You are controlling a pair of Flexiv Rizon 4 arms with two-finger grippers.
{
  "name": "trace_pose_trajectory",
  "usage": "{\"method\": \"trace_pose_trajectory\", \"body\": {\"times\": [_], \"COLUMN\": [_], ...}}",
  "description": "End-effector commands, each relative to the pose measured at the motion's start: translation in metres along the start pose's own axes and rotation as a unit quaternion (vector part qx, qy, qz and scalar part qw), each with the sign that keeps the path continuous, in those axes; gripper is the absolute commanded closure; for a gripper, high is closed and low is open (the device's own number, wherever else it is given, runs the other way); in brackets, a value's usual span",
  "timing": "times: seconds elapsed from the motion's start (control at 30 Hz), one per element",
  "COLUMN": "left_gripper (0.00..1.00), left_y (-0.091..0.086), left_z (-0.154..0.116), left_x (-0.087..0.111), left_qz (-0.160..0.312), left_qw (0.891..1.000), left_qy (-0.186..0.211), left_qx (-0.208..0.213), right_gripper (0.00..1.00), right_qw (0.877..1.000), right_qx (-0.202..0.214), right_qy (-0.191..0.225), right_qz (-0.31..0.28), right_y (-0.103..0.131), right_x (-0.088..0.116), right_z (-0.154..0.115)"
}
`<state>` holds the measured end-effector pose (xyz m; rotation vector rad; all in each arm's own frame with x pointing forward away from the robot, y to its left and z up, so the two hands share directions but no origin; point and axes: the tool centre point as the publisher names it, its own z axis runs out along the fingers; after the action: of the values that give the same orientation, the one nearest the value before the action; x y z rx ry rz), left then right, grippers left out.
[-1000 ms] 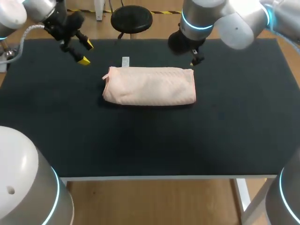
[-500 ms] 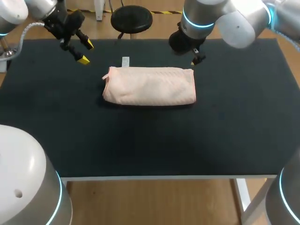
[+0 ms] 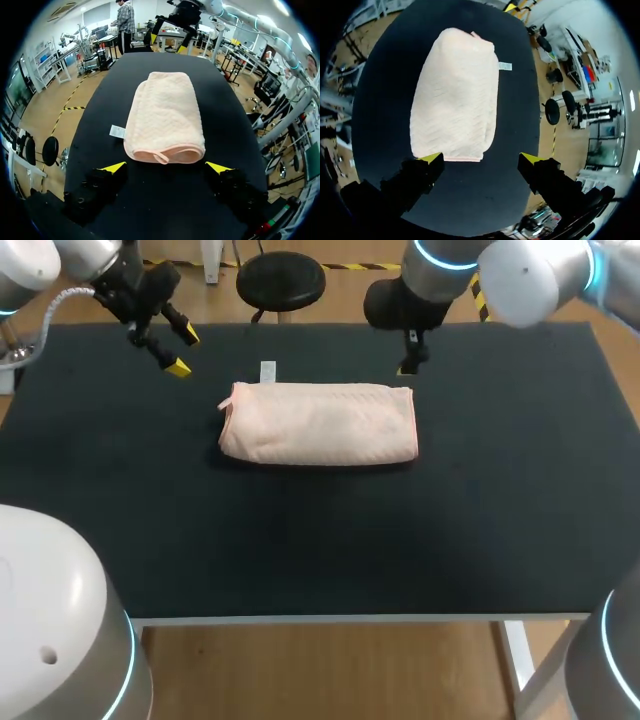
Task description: Fold the towel
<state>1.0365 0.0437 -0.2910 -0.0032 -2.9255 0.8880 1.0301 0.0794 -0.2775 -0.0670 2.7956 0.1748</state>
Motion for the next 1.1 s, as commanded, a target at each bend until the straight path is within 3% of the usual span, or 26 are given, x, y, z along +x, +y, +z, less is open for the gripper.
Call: {"method": "trace_pose_trajectory", "body": {"times": [0.03,0.53,0.57,0.6,0.67,0.7,0.73,0.77,0.8,0.93,0.97,1.03,1.07,1.1], "left_gripper": [0.00,0.00,0.00,0.00,0.00,0.00,0.00,0.00,0.00,0.00,0.00,0.00,0.00,0.00], "left_y": [0.001,0.001,0.001,0.001,0.001,0.001,0.001,0.001,0.001,0.001,0.001,0.001,0.001,0.001], "left_z": [0.001,0.001,0.001,0.001,0.001,0.001,0.001,0.001,0.001,0.001,0.001,0.001,0.001,0.001], "left_x": [-0.001,-0.001,-0.001,-0.001,-0.001,-0.001,-0.001,-0.001,-0.001,-0.001,-0.001,-0.001,-0.001,-0.001], "left_qz": [0.001,0.001,0.001,0.001,0.001,0.001,0.001,0.001,0.001,0.001,0.001,0.001,0.001,0.001], "left_qw": [1.000,1.000,1.000,1.000,1.000,1.000,1.000,1.000,1.000,1.000,1.000,1.000,1.000,1.000], "left_qy": [0.000,0.000,0.000,0.000,0.000,0.000,0.000,0.000,0.000,0.000,0.000,0.000,0.000,0.000], "left_qx": [0.000,0.000,0.000,0.000,0.000,0.000,0.000,0.000,0.000,0.000,0.000,0.000,0.000,0.000], "right_gripper": [0.00,0.00,0.00,0.00,0.00,0.00,0.00,0.00,0.00,0.00,0.00,0.00,0.00,0.00], "right_qw": [0.903,0.903,0.878,0.866,0.819,0.810,0.790,0.762,0.751,0.673,0.670,0.644,0.643,0.632], "right_qx": [-0.148,-0.148,-0.151,-0.163,-0.174,-0.169,-0.164,-0.179,-0.181,-0.229,-0.236,-0.239,-0.241,-0.233], "right_qy": [0.083,0.083,0.096,0.092,0.098,0.091,0.084,0.103,0.093,0.095,0.094,0.094,0.100,0.101], "right_qz": [0.395,0.395,0.443,0.464,0.538,0.554,0.585,0.614,0.629,0.697,0.697,0.721,0.720,0.732], "right_y": [-0.006,-0.006,-0.012,-0.017,-0.019,-0.019,-0.018,-0.016,-0.014,-0.010,-0.009,-0.010,-0.010,-0.012], "right_x": [0.004,0.004,0.007,0.014,0.026,0.032,0.036,0.040,0.044,0.055,0.057,0.059,0.062,0.064], "right_z": [-0.006,-0.006,0.002,0.007,0.013,0.014,0.015,0.015,0.014,0.010,0.009,0.010,0.010,0.010]}}
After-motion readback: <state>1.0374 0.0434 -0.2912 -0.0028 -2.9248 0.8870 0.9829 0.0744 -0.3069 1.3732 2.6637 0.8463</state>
